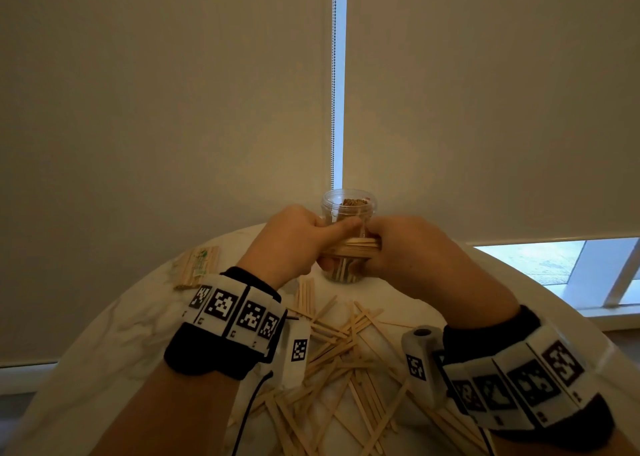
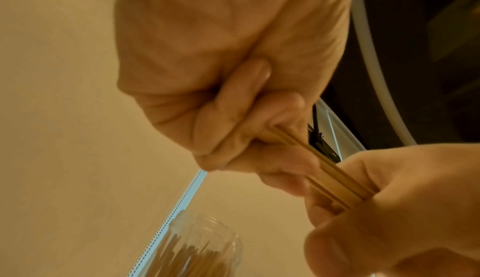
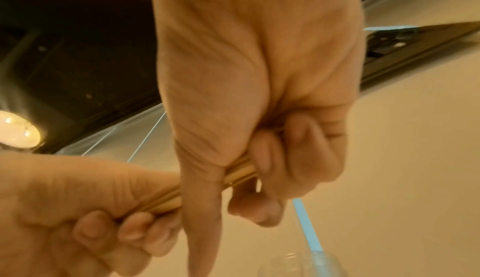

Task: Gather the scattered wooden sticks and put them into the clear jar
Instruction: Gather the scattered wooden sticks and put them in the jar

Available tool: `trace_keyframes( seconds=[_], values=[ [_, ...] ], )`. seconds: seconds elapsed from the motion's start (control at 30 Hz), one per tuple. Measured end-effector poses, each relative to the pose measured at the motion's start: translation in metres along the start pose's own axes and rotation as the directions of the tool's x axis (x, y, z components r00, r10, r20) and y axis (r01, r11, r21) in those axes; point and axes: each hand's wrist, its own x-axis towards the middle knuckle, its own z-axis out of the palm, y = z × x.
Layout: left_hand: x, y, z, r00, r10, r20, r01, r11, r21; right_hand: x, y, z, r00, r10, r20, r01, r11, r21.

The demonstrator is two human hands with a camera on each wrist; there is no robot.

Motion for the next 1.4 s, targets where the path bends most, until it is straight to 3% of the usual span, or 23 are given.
trace_keyframes(
  seconds=[0.17, 0.27, 0.37, 0.6, 0.67, 0.83, 1.0, 1.1, 1.2, 1.33, 1.4],
  values=[
    [0.005, -0.009, -0.006, 0.989, -0.084, -0.121, 0.065, 0.986, -0.155, 0.001, 0.001, 0.001, 0.982, -0.115, -0.152, 0.112, 0.993, -0.026],
    [0.004, -0.007, -0.004, 0.996, -0.089, -0.026, 0.075, 0.937, -0.341, 0.000, -0.004, 0.003, 0.969, -0.142, -0.203, 0.113, 0.983, -0.146],
    [0.004, -0.003, 0.004, 0.997, -0.071, 0.032, 0.078, 0.925, -0.372, -0.001, -0.003, 0.003, 0.968, -0.082, -0.239, 0.016, 0.964, -0.266],
    [0.008, -0.012, 0.009, 0.985, -0.170, 0.001, 0.151, 0.869, -0.471, 0.000, 0.007, -0.004, 0.988, -0.149, -0.030, 0.151, 0.984, 0.097],
    [0.009, -0.016, 0.011, 0.982, -0.189, 0.022, 0.175, 0.846, -0.505, 0.003, 0.010, -0.001, 0.986, -0.160, -0.038, 0.164, 0.978, 0.132],
    [0.009, -0.011, 0.016, 0.966, -0.247, 0.072, 0.244, 0.794, -0.557, 0.008, 0.019, 0.005, 0.982, -0.104, -0.156, 0.113, 0.992, 0.051],
    [0.013, -0.023, 0.010, 0.910, -0.412, 0.041, 0.333, 0.672, -0.662, 0.006, 0.039, -0.020, 0.928, 0.114, -0.354, -0.085, 0.992, 0.096],
    [0.022, -0.034, 0.016, 0.906, -0.422, -0.034, 0.313, 0.722, -0.617, 0.031, 0.048, -0.037, 0.884, 0.115, -0.454, -0.103, 0.993, 0.053],
    [0.045, -0.039, 0.024, 0.922, -0.387, -0.012, 0.337, 0.818, -0.466, 0.074, 0.048, -0.050, 0.887, 0.058, -0.458, -0.091, 0.995, -0.049],
    [0.077, -0.035, 0.034, 0.957, -0.289, -0.008, 0.280, 0.934, -0.220, 0.126, 0.033, -0.056, 0.958, -0.034, -0.284, -0.055, 0.952, -0.300],
    [0.090, -0.031, 0.040, 0.966, -0.259, 0.018, 0.257, 0.942, -0.214, 0.144, 0.025, -0.053, 0.981, -0.073, -0.180, 0.000, 0.926, -0.376]
  ],
)
